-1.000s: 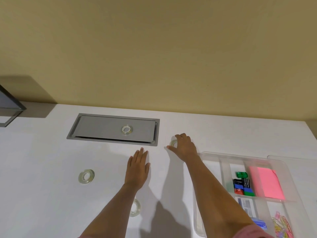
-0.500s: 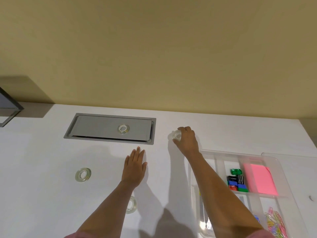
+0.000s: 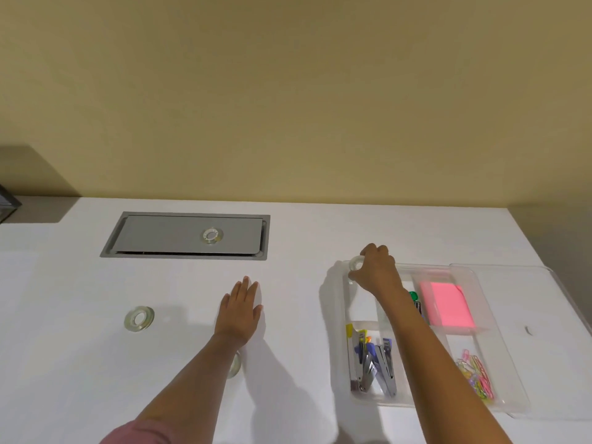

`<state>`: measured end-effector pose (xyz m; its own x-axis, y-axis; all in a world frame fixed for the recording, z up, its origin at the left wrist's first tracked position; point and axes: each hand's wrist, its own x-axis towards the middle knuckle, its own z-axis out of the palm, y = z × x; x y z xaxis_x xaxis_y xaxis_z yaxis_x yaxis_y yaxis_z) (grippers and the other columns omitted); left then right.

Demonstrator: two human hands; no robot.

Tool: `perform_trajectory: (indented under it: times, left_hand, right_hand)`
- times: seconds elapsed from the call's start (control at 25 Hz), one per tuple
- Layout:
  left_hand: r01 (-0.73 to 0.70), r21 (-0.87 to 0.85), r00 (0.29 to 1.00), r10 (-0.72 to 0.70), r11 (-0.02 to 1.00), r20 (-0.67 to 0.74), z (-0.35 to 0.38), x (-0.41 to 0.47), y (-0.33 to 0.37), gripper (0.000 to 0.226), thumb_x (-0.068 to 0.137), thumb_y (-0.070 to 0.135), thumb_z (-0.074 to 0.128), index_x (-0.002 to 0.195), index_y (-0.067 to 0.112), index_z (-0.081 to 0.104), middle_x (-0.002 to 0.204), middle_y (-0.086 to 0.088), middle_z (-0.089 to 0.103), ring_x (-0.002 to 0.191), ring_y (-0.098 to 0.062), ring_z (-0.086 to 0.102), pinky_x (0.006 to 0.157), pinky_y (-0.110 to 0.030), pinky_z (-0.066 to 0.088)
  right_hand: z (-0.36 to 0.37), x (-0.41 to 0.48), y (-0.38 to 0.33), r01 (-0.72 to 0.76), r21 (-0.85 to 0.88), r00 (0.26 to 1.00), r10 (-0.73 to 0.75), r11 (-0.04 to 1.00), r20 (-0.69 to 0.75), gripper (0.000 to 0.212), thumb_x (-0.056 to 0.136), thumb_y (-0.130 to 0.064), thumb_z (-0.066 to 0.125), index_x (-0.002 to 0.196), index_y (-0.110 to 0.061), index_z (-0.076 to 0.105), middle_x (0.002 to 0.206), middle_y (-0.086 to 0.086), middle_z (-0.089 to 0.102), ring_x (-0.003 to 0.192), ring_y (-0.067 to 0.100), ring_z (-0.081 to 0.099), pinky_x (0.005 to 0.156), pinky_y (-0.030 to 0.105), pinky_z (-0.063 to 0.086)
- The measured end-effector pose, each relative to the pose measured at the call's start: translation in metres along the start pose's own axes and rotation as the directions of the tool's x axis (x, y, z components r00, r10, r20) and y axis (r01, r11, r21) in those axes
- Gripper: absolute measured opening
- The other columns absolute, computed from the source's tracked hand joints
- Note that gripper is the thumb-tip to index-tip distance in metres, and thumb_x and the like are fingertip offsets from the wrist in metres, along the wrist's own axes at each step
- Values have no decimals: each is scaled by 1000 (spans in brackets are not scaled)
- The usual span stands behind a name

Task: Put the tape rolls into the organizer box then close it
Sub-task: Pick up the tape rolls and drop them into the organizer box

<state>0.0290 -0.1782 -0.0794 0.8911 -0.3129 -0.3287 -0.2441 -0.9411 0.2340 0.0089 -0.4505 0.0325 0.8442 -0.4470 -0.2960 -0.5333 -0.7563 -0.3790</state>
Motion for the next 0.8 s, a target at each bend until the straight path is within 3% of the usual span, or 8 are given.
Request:
perform_trajectory:
  times: [0.16,0.36,0.8]
  left_hand:
    - [-7,7,1000,7,1000,-3,0,-7,4,55,101,33,26,149,18,6,160,-5,-2,148,-23,2,121,-39,9]
    - [-3,9,1000,2,1000,13,-1,-8,5,55,101,34,26,149,19,5,160,-5,-4,148,-22,1,121,-39,8]
    - [11,-24,1000,-12,1000,-18,5,-8,3,54,101,36,24,149,22,6,161,-2,-2,148,-20,1,121,-39,7]
  right_hand:
    - [14,-6,19,-39,-127,996,49,991,77,50,86,-11,60,131,-3,41,133,15,41,124,33,43,94,37,46]
    - [43,-7,31,63,-236,996,-48,970,72,44,90,-9,54,132,-5,41,131,13,46,113,29,55,91,34,48]
    - [60,-2,50,108,-280,994,-107,954,19,47,88,7,51,131,-6,40,130,13,46,110,26,53,81,32,53]
